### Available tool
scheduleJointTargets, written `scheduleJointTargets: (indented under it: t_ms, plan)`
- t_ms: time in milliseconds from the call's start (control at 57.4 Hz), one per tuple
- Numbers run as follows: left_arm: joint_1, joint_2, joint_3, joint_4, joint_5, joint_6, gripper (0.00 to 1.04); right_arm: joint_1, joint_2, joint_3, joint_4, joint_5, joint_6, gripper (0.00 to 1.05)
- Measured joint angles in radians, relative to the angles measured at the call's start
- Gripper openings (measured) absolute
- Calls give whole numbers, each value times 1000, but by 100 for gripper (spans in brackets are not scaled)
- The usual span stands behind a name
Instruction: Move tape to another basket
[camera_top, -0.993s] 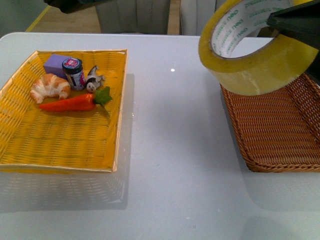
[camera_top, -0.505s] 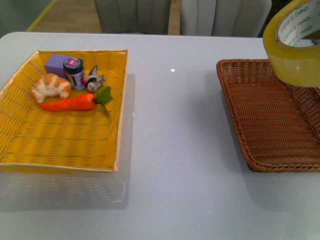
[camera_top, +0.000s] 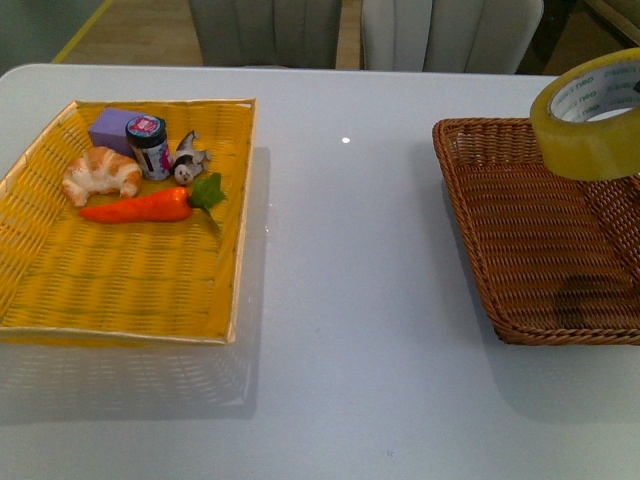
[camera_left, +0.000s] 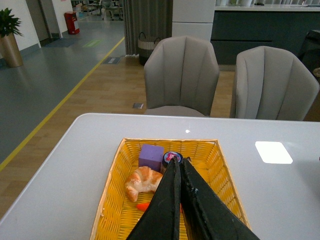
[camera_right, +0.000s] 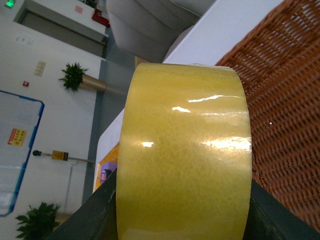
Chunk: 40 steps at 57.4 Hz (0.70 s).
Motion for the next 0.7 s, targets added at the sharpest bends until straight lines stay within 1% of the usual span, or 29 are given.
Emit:
scheduleJointTargets:
  t_ms: [192, 226, 261, 331, 592, 697]
  plan:
    - [36, -100, -57, -46, 43, 2, 2, -6, 179, 73, 71, 20, 70, 47]
    - [69, -125, -67, -61, 97, 2, 2, -5, 214, 86, 76, 31, 82, 47]
    - [92, -143, -75, -71, 112, 3, 2, -2, 240, 97, 77, 38, 89, 47]
    - [118, -182, -90, -94, 112, 3, 2, 4, 291, 121, 70, 49, 108, 47]
    - [120, -313, -127, -187, 121, 3, 2, 31, 395, 222, 21, 108, 150, 47]
    - [120, -337, -160, -166, 121, 3, 2, 37, 427, 247, -8, 135, 154, 47]
